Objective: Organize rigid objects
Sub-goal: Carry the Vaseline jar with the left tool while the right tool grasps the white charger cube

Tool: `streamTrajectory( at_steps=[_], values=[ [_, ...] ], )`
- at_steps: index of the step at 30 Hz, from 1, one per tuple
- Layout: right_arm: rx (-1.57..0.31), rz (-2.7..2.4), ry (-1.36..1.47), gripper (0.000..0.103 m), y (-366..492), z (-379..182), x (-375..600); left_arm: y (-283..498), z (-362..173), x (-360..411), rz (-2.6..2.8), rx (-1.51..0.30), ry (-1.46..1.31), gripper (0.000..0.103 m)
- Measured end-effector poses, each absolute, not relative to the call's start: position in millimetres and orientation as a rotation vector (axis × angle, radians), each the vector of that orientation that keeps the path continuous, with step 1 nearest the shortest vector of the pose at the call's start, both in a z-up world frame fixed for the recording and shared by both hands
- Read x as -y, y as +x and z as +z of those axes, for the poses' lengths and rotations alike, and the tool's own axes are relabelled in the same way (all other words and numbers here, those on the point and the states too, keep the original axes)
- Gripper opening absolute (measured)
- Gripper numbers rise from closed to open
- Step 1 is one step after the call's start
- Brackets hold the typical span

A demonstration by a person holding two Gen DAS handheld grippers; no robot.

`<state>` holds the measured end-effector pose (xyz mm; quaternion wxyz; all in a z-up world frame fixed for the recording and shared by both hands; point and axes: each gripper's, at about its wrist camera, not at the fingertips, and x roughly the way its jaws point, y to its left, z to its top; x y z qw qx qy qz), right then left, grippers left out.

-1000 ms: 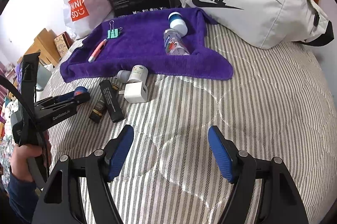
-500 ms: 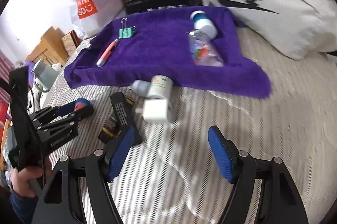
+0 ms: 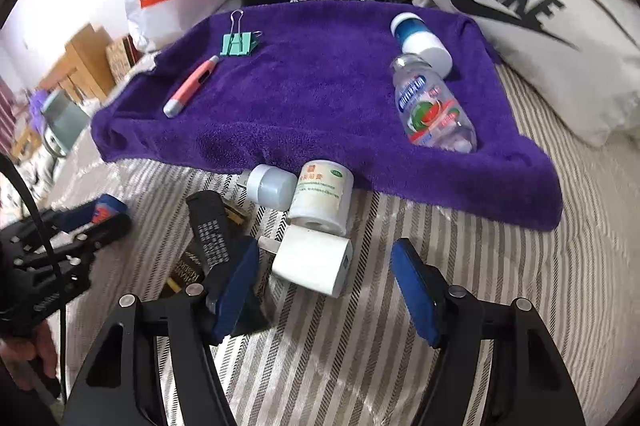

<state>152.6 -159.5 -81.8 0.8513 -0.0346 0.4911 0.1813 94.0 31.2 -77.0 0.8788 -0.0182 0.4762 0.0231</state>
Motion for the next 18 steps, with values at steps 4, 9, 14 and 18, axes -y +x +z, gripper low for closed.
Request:
streamTrajectory(
  at_steps=[4, 9, 14, 18],
  values=[
    [-1.013, 0.36, -0.147, 0.055, 150, -83, 151, 94, -77, -31, 0.045, -0.992, -0.029, 0.039],
    [-1.032, 0.393, -0.15, 0.046, 142, -80, 161, 93, -77, -31, 0.037, -0.991, -0.028, 0.039],
    [-1.057, 0.393, -0.159, 0.046, 133, -80, 178, 93, -77, -32, 0.041, -0.987, -0.026, 0.039],
    [-1.055, 0.358, -0.147, 0.047, 129, -81, 180, 94, -77, -31, 0.044, -0.986, -0.027, 0.039]
  ],
)
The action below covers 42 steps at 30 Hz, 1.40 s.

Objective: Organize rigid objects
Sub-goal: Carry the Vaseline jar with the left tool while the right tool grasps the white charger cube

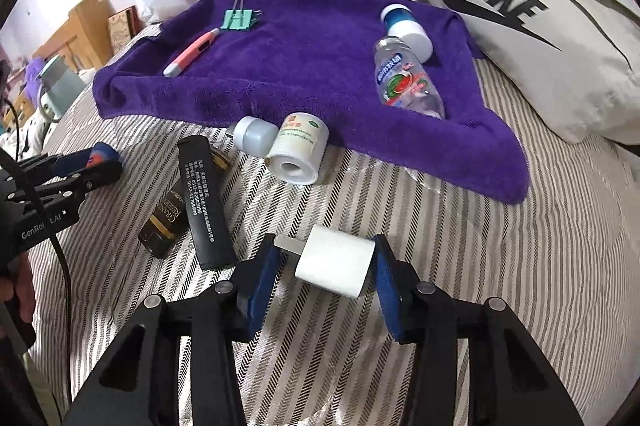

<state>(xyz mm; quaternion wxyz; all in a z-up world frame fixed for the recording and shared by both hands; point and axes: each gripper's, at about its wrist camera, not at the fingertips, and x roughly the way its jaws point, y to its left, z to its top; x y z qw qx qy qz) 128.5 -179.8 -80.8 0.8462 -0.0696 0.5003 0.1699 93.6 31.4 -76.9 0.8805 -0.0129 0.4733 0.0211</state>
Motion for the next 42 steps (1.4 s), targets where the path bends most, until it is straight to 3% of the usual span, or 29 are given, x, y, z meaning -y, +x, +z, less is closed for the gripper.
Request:
streamTrajectory(
  at_steps=[7, 9, 11, 15, 42],
  values=[
    [-1.052, 0.262, -0.058, 0.06, 126, -82, 176, 93, -77, -31, 0.043, -0.985, -0.028, 0.039],
    [-1.04, 0.243, -0.05, 0.06, 126, -82, 175, 93, -77, -31, 0.041, -0.985, -0.03, 0.039],
    [-1.03, 0.219, -0.068, 0.051, 126, -83, 175, 93, -77, -32, 0.04, -0.983, -0.033, 0.039],
    [-1.032, 0.211, -0.071, 0.045, 126, -81, 178, 92, -77, -31, 0.042, -0.976, -0.025, 0.039],
    [-1.034, 0.271, -0.113, 0.045, 115, -85, 205, 87, -76, -36, 0.042, -0.989, -0.016, 0.038]
  ],
)
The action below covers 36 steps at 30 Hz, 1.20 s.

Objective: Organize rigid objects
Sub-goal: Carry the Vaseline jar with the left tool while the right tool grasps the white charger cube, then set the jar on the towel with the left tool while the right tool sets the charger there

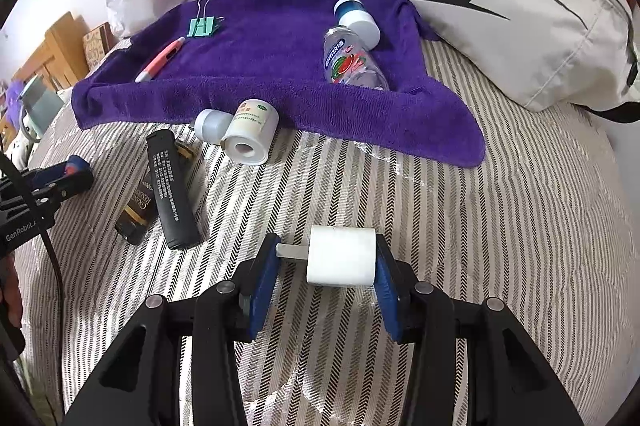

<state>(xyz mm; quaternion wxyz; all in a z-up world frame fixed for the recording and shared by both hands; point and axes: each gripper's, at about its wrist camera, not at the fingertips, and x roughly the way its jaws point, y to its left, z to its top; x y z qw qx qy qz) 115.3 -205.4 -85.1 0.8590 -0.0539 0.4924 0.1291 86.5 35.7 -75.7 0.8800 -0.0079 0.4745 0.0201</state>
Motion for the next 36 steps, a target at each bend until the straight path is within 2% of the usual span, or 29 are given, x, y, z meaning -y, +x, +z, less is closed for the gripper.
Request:
streamTrajectory(
  at_steps=[18, 36],
  values=[
    [-1.026, 0.344, -0.088, 0.044, 115, -58, 209, 86, -52, -47, 0.021, -0.951, -0.064, 0.038],
    [-0.982, 0.455, -0.066, 0.044, 151, -20, 180, 133, -17, -58, 0.018, -0.918, -0.073, 0.038]
  ],
)
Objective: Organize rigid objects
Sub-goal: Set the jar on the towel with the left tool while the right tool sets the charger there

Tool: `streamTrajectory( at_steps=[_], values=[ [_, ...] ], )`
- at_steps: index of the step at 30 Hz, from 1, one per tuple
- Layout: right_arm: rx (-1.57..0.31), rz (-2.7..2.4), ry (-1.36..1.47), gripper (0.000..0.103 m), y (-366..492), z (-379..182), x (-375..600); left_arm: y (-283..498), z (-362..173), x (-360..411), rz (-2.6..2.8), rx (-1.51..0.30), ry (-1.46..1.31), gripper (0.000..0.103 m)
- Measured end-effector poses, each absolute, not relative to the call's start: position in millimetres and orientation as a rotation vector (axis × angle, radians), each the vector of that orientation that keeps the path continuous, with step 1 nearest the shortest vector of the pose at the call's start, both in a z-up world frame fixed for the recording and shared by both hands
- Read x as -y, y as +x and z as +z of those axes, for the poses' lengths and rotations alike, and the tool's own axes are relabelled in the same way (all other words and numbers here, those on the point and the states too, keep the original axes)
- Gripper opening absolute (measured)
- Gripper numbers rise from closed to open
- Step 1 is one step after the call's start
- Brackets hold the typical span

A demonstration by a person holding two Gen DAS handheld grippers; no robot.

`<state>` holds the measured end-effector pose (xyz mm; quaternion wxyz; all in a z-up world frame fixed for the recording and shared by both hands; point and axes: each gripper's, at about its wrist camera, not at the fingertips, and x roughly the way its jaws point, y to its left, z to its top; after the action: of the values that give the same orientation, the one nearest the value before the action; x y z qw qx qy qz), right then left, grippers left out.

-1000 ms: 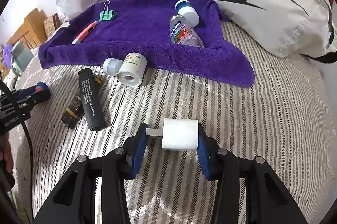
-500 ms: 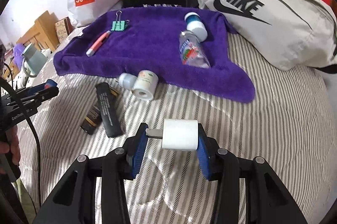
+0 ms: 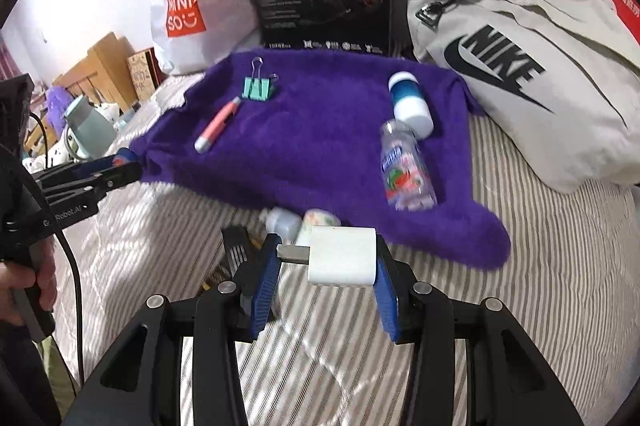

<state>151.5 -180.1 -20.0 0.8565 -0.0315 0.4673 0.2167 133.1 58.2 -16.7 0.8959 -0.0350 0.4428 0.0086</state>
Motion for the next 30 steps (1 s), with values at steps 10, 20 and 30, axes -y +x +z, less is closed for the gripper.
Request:
streamTrajectory(
  at_steps=[10, 20, 30],
  values=[
    [-0.979, 0.479, -0.055, 0.044, 202, -20, 163, 175, -20, -58, 0.01, -0.932, -0.06, 0.038],
    [-1.02, 0.496, -0.117, 0.044, 242, -41, 140, 207, -30, -57, -0.001, -0.948, -0.066, 0.038],
    [-1.077, 0.503, -0.166, 0.044, 251, -69, 126, 222, -37, -58, -0.006, -0.958, -0.06, 0.038]
  ],
)
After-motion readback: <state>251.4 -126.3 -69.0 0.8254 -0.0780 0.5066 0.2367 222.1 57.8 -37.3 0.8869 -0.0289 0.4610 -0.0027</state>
